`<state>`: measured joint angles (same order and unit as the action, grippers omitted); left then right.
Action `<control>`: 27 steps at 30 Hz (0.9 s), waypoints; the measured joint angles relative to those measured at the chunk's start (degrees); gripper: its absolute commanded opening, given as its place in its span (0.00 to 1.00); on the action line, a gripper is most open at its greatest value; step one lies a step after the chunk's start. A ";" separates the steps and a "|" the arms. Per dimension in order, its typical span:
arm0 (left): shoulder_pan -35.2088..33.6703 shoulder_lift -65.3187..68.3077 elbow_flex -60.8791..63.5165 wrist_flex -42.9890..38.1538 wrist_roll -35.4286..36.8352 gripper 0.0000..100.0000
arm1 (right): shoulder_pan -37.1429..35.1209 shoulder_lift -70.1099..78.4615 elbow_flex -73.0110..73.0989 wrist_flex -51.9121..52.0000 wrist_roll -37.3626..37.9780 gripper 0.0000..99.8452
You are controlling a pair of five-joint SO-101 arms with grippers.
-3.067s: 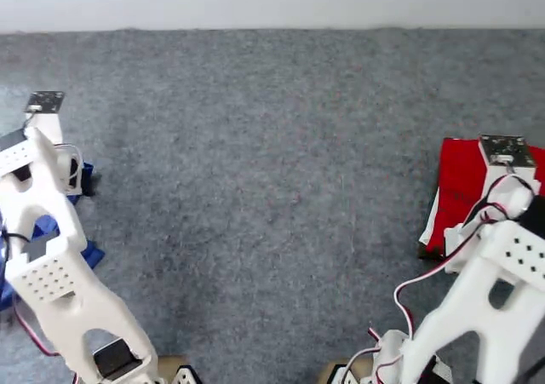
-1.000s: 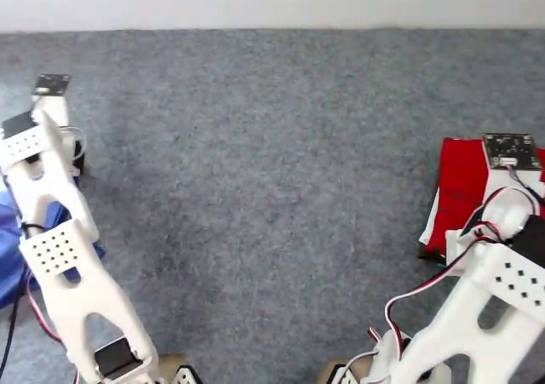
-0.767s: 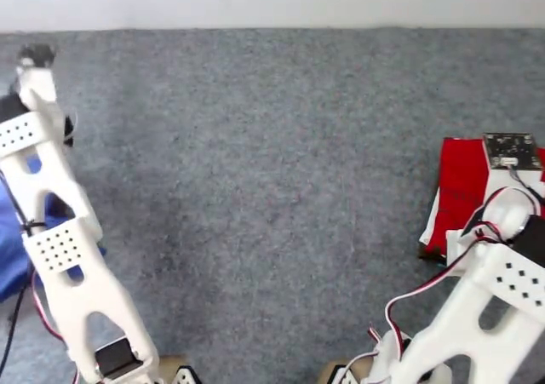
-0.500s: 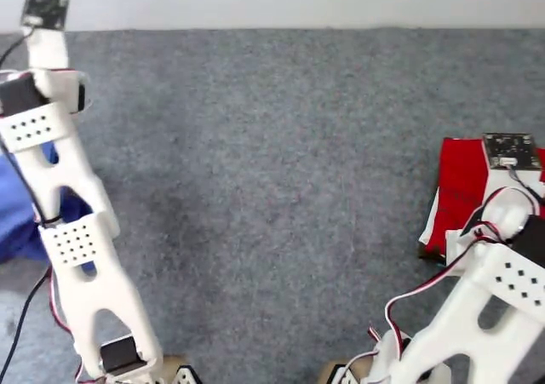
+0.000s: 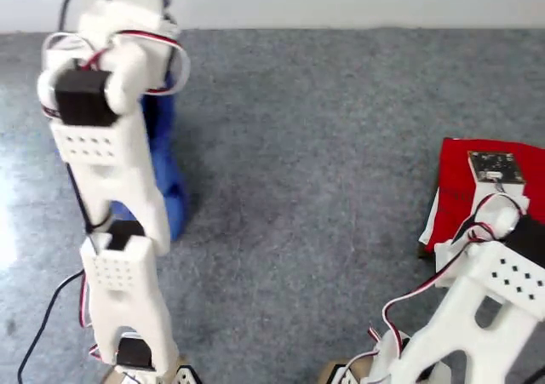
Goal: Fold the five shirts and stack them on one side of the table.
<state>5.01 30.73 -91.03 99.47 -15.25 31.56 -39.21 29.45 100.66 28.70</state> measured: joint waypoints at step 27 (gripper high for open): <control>-5.10 -3.34 1.58 0.00 0.00 0.01 | -21.98 0.00 0.26 -0.53 0.00 0.01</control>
<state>-0.09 27.38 -89.45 99.47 -15.25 9.58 -39.21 29.71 100.13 28.70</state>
